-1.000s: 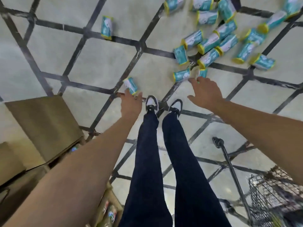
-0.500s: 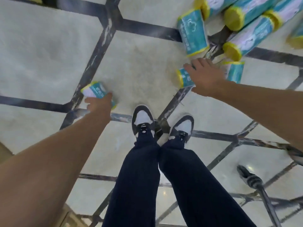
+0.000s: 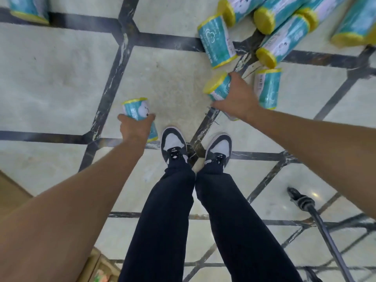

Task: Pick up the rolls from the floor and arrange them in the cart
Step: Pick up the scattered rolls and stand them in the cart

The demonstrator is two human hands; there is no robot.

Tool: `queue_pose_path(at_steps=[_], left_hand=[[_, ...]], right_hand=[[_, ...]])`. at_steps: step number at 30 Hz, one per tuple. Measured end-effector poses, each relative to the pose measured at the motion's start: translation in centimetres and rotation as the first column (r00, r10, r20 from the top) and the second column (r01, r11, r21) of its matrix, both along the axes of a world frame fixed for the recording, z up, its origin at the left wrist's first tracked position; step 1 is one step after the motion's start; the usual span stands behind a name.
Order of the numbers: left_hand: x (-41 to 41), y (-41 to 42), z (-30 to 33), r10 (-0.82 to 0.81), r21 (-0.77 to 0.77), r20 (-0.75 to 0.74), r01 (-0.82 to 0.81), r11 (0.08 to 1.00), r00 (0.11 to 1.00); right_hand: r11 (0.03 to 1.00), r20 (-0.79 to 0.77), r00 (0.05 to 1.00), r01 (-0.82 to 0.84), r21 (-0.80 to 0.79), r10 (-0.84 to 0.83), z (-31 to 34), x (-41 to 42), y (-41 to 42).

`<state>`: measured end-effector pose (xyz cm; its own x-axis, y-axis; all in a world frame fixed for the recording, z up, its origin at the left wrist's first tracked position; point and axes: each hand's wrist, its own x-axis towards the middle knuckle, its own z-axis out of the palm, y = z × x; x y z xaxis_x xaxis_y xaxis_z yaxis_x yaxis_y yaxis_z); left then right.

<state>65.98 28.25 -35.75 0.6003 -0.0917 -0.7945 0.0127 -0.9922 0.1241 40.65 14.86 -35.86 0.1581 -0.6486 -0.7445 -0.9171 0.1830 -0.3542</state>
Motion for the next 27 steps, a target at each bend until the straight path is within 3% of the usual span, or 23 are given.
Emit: queue_pose_path(at_steps=[2,4,10,18,23,27], left_hand=[[-2.2,-2.2,4.9,-0.066,-0.041,-0.063,0.063,0.997,0.996],[-3.9,-4.1,10.9,-0.089,-0.081,-0.126,0.079,0.994,0.988],[-7.3,-7.1,31.9,-0.152,-0.235,-0.223,0.098,0.967,0.963],[-11.1,-3.0,56.8,-0.260,-0.407,-0.242,0.145,0.902,0.935],[-14.7,1.2,65.9,-0.435,-0.518,-0.215,0.276,0.810,0.874],[-19.6,5.0,70.9,-0.580,-0.593,-0.199,0.374,0.713,0.790]], right_hand=[[0.948,0.094,0.946,0.298,0.114,-0.309,5.4,-0.3,0.4],[0.855,0.142,0.851,0.474,0.210,-0.506,11.7,-1.0,0.8],[0.605,0.277,0.539,0.739,0.297,-0.795,34.1,-4.8,0.4],[0.521,0.508,0.313,0.782,0.342,-0.803,61.0,-10.5,6.6],[0.404,0.608,0.127,0.848,0.343,-0.784,70.7,-14.6,14.7],[0.308,0.647,0.040,0.900,0.308,-0.762,75.2,-19.0,23.4]])
